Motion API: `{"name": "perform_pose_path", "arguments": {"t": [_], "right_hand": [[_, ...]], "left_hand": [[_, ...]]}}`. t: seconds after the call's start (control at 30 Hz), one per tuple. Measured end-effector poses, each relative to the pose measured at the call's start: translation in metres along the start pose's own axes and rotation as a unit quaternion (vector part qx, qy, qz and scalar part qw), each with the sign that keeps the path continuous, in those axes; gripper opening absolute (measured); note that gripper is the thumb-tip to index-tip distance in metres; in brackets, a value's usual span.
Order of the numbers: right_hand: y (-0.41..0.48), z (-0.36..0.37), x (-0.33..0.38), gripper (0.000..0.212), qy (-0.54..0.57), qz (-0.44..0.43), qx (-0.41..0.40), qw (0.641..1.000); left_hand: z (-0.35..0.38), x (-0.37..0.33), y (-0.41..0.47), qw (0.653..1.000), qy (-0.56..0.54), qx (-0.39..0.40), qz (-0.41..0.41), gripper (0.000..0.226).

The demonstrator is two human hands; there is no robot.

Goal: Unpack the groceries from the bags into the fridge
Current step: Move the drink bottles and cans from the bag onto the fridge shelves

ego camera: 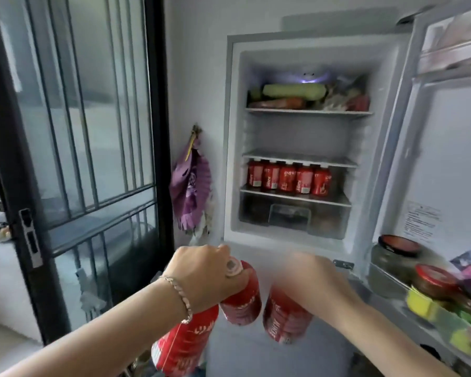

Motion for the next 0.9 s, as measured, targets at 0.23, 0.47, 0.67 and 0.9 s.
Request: {"name": "perform_pose_path", "arguments": {"t": [0.23, 0.47, 0.67, 0.9], "right_hand": [[0.147, -0.055, 0.005, 0.019, -0.022, 0.005, -0.090, 0.996], [0.307, -0.121, -0.012, 0.023, -0.050, -0.017, -0.184, 0.981], [0.429, -0.171, -0.032, 0.019, -0.059, -0.026, -0.247, 0.967], [0.519, -0.197, -0.057, 0.021, -0.075, -0.006, -0.297, 0.952]], "left_hand": [[-0.015, 0.025, 0.170, 0.997, -0.024, -0.076, 0.005, 0.044], [-0.011, 0.018, 0.344, 0.993, 0.029, -0.113, 0.027, 0.042], [-0.021, 0.012, 0.472, 0.987, 0.014, -0.161, -0.004, 0.044], [0.002, -0.012, 0.575, 0.984, 0.046, -0.170, 0.033, 0.044]]}}
Point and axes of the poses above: each hand's wrist, its own y-axis towards the middle knuckle, its own z-axis out of the palm, x = y × z, the point moved 10 cm from there along y, towards the middle knuckle, and after that the axes turned 13 degrees about y, right-handed, at the moved point
